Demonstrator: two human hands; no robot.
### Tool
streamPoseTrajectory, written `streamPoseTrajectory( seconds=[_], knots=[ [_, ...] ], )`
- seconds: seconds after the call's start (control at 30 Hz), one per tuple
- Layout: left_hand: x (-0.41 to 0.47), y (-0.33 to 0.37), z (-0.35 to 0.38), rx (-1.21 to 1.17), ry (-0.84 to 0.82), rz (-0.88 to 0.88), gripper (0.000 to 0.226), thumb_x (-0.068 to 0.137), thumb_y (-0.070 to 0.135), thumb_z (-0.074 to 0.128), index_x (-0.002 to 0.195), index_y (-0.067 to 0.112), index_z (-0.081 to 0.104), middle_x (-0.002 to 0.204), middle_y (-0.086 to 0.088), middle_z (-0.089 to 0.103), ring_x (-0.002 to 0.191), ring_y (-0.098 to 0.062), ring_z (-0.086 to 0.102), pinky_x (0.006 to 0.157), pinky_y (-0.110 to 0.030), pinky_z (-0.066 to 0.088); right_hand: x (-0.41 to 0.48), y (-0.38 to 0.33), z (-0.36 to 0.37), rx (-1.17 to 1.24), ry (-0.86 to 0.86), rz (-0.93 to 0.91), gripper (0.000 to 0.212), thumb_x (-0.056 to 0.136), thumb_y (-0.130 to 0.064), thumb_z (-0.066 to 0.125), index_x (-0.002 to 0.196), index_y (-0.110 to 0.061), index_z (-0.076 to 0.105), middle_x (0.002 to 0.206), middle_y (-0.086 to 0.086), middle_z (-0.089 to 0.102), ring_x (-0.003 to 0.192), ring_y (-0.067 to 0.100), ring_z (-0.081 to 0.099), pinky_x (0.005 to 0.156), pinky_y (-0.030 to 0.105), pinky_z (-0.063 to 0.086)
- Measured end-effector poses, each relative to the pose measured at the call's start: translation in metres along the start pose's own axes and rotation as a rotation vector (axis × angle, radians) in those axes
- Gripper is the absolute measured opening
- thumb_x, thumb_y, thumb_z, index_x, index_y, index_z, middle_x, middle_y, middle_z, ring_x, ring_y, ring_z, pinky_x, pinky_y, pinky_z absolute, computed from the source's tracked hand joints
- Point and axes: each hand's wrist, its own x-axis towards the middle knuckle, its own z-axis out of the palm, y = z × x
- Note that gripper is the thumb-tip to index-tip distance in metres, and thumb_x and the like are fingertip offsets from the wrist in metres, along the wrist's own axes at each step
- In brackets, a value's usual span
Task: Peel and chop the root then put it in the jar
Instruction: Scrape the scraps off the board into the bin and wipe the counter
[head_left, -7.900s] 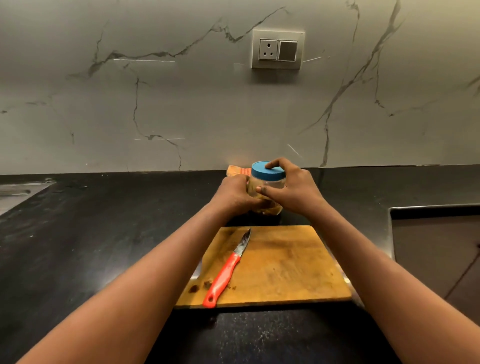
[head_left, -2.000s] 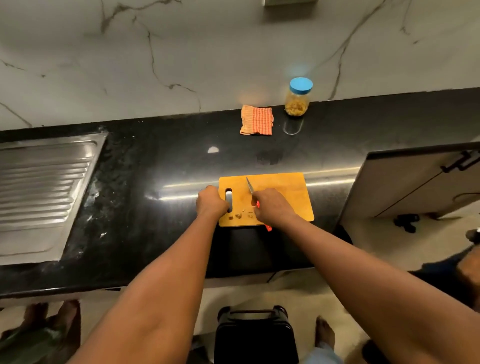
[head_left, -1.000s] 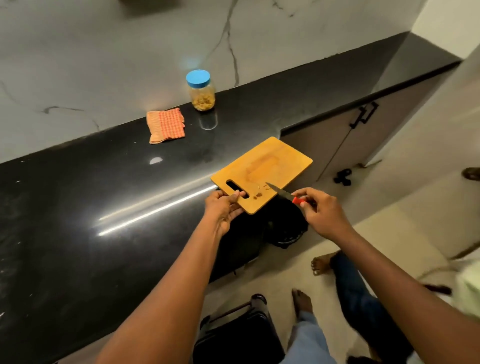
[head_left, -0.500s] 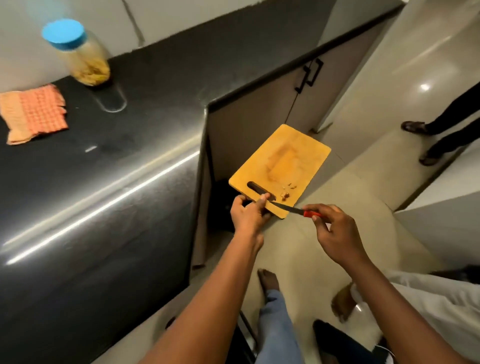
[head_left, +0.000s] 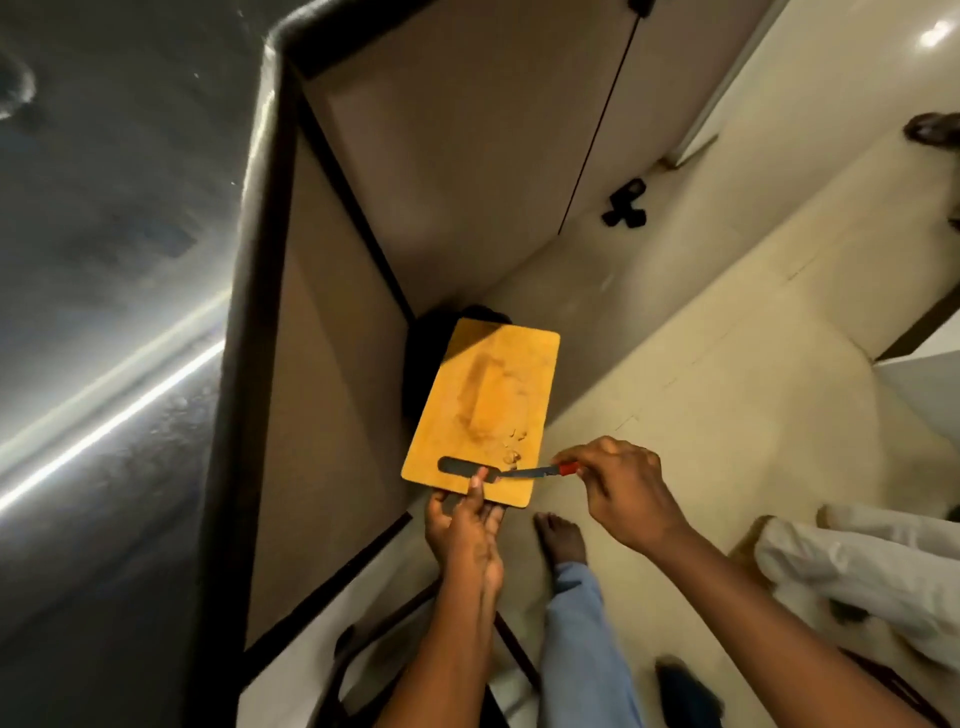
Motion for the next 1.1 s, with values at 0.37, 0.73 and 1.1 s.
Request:
streamPoseTrajectory(
  seconds=[0.37,0.73,1.1],
  knots=[
    [0.043,-0.003,-0.018,-0.066,0.109,-0.018,0.045,0.091,-0.002,0.060,0.133,0.007,0.047,0.089,-0.007,0.073,0.086,-0.022,0.070,0.088,-0.051,0.051,0.058,0.005,0.050,-0.141,-0.154,0.019,0.039,0.085,-0.014,0.049,0.109,-0.042,0.062,0.095,-0.005,0.062,0.100,0.022,0.056,0.084,0.037,0.034],
    [0.041,0.000,-0.029,-0.006,0.188,0.001,0.042,0.089,-0.001,0.064,0.127,0.009,0.049,0.094,-0.012,0.071,0.090,-0.027,0.069,0.084,-0.046,0.052,0.099,0.001,0.075,-0.090,-0.140,0.109,0.039,0.088,-0.012,0.048,0.113,-0.041,0.061,0.098,-0.002,0.061,0.099,0.023,0.055,0.086,0.040,0.033],
    [0.019,0.005,-0.047,0.012,0.249,0.019,0.039,0.088,-0.002,0.065,0.124,0.009,0.052,0.093,-0.013,0.070,0.081,-0.025,0.069,0.069,-0.037,0.054,0.149,-0.002,0.099,-0.090,-0.113,0.153,0.040,0.085,-0.011,0.053,0.115,-0.037,0.060,0.100,0.002,0.060,0.099,0.027,0.055,0.088,0.043,0.034]
  ],
)
